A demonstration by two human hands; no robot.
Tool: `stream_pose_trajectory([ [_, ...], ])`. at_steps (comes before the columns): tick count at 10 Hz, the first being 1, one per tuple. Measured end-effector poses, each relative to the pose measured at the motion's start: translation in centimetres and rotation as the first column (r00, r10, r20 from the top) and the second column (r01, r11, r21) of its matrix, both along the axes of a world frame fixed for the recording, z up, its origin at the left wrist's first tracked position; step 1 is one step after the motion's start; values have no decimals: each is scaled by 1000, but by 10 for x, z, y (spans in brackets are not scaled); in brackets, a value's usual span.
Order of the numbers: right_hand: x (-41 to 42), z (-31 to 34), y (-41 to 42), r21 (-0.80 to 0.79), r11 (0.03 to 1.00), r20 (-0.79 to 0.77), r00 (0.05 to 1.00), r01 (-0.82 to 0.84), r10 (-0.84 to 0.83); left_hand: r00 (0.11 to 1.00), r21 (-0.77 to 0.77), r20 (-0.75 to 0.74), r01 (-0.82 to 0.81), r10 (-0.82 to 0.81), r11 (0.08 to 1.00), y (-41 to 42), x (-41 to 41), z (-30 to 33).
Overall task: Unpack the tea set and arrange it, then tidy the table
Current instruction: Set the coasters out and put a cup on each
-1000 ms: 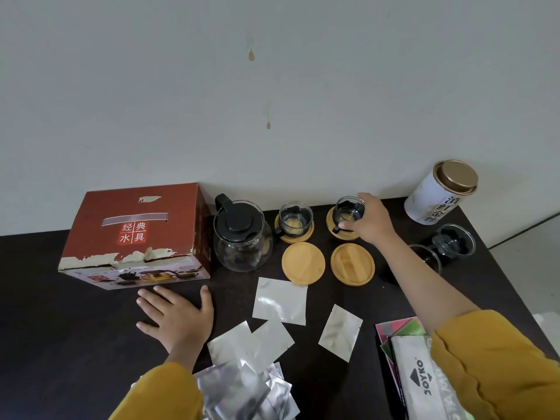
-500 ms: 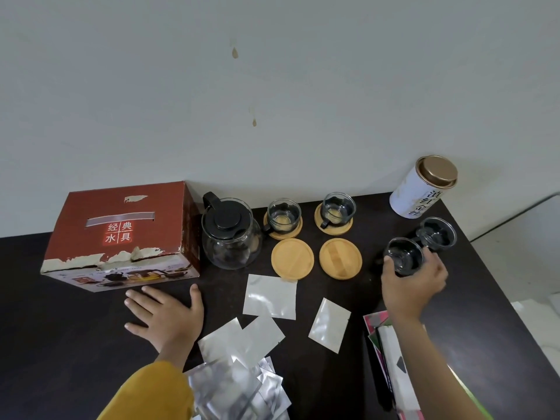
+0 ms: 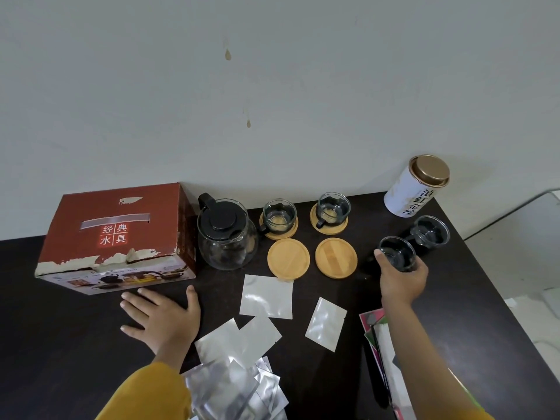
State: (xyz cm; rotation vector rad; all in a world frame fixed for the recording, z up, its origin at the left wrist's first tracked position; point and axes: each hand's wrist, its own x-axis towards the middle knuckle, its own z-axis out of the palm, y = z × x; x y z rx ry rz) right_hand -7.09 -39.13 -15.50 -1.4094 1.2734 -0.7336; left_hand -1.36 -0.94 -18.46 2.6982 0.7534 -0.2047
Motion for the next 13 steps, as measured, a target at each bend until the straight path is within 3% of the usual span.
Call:
stream_pose_trajectory([
  [1, 1, 8, 23, -26, 999, 8, 1000, -20, 20, 1000, 0, 0, 0, 0, 1000, 0, 0, 0],
  [4, 13, 5, 117, -3, 942, 73, 939, -337, 336, 1000, 0, -2, 9, -9, 1000, 0, 0, -1],
  [7, 36, 2, 157, -62, 886, -18, 889, -459, 458, 1000, -3, -15, 10, -10, 1000, 0, 1, 0],
  [10, 37, 5, 157, -77, 875, -89, 878, -478, 471, 1000, -8, -9, 4, -4, 1000, -1, 0, -1],
  [11, 26, 11, 145, -59, 887, -33, 889, -458, 457, 1000, -9, 6, 3, -3, 1000, -1, 0, -1],
  [13, 25, 21, 55, -182, 971, -19, 988, -156, 155, 1000, -11, 12, -1, 2, 1000, 0, -1, -2],
])
